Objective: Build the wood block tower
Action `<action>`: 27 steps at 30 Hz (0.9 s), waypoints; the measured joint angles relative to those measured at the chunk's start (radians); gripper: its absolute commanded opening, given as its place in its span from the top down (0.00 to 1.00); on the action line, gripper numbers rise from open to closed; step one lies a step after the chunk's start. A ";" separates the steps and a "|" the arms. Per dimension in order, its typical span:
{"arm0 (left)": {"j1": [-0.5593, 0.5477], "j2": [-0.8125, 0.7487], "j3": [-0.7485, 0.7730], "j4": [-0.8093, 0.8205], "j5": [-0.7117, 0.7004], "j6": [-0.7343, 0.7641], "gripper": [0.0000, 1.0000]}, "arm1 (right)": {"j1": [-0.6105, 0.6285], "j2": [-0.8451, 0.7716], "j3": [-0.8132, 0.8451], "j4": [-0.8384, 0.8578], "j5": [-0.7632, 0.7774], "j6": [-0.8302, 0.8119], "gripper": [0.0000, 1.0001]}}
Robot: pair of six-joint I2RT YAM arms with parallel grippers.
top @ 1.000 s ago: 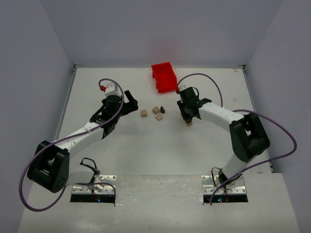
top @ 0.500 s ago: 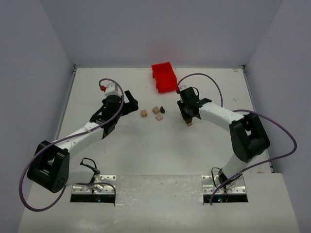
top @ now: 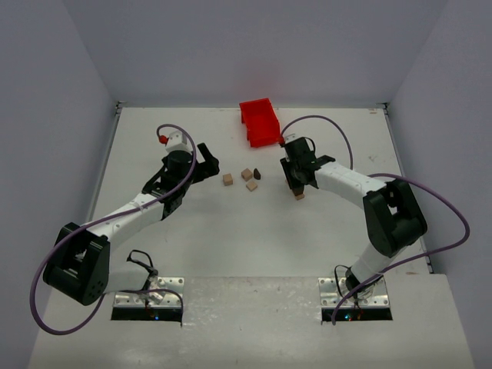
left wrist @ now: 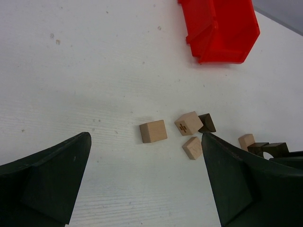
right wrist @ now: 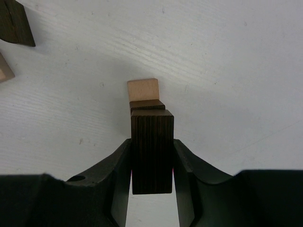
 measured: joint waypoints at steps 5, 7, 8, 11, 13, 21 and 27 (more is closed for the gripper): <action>0.000 0.000 0.000 0.002 0.003 0.000 0.00 | 0.000 0.000 0.000 0.011 0.000 0.000 0.61; 0.000 0.000 0.000 0.003 0.004 0.000 0.00 | 0.000 0.000 0.000 0.011 0.000 0.000 0.60; 0.000 0.000 0.000 0.003 0.005 0.000 0.00 | 0.000 0.000 0.000 0.011 0.000 0.000 0.60; 0.000 0.000 0.000 0.006 0.006 0.001 0.00 | -0.001 0.000 0.000 0.011 0.000 0.001 0.58; 0.000 0.000 0.000 0.008 0.007 0.003 0.00 | -0.001 0.000 0.000 0.012 0.000 0.003 0.56; 0.000 0.000 -0.002 0.009 0.011 0.003 0.00 | -0.001 -0.001 0.000 0.012 0.000 0.005 0.45; 0.000 0.000 -0.004 0.009 0.014 0.003 0.00 | -0.001 -0.002 0.000 0.014 0.000 0.007 0.37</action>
